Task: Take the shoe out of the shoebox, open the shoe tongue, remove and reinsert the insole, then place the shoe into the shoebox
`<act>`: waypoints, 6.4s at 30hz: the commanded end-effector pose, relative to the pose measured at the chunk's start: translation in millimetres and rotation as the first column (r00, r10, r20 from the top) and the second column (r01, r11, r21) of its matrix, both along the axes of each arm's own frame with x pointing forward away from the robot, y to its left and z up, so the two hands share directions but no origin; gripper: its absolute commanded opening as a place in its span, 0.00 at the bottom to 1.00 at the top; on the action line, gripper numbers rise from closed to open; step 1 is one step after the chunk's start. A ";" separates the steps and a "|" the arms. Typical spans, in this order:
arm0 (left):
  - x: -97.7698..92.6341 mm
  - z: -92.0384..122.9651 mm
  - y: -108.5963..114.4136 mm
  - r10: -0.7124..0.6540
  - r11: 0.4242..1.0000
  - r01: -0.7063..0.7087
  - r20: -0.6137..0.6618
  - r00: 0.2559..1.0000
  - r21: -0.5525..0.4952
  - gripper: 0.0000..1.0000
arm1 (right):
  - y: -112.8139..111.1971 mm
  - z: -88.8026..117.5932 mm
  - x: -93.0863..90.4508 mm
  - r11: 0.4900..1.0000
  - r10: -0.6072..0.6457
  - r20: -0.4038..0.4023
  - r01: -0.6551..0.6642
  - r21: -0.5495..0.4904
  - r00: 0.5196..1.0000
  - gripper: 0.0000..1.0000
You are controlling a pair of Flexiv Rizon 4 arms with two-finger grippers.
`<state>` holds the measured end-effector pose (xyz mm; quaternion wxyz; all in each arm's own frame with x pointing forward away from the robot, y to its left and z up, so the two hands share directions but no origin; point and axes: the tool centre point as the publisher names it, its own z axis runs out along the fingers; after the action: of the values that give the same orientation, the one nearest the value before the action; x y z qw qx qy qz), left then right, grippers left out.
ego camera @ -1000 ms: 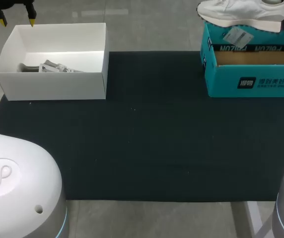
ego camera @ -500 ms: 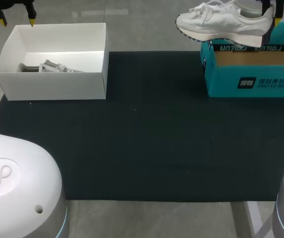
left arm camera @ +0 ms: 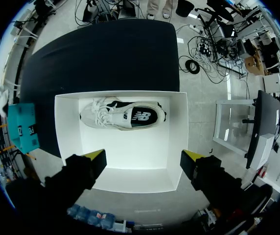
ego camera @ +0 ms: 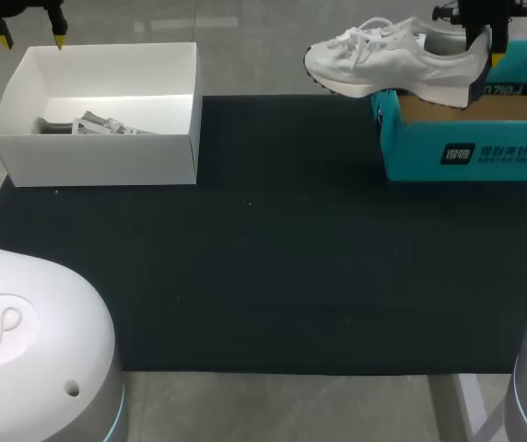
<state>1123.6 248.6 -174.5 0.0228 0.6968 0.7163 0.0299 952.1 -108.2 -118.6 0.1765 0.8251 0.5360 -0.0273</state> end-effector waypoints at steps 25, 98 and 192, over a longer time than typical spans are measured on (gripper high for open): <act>-0.4 0.4 0.1 -0.001 1.000 0.001 0.000 1.000 0.002 1.00 | 42.5 -23.4 -53.9 0.995 0.080 -0.063 -0.076 0.065 0.995 0.00; -0.4 0.4 0.1 -0.001 1.000 0.001 0.000 1.000 0.002 1.00 | 149.1 -200.7 -182.7 0.979 0.202 -0.192 -0.193 0.064 0.960 0.00; -0.4 0.4 0.1 -0.001 1.000 0.001 0.000 1.000 0.002 1.00 | 133.8 -104.2 -205.0 0.412 0.890 0.169 -0.906 0.101 0.424 1.00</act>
<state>1123.6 248.6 -174.5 0.0228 0.6968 0.7162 0.0299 769.9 39.7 -219.7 0.0784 0.6963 0.7128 0.0294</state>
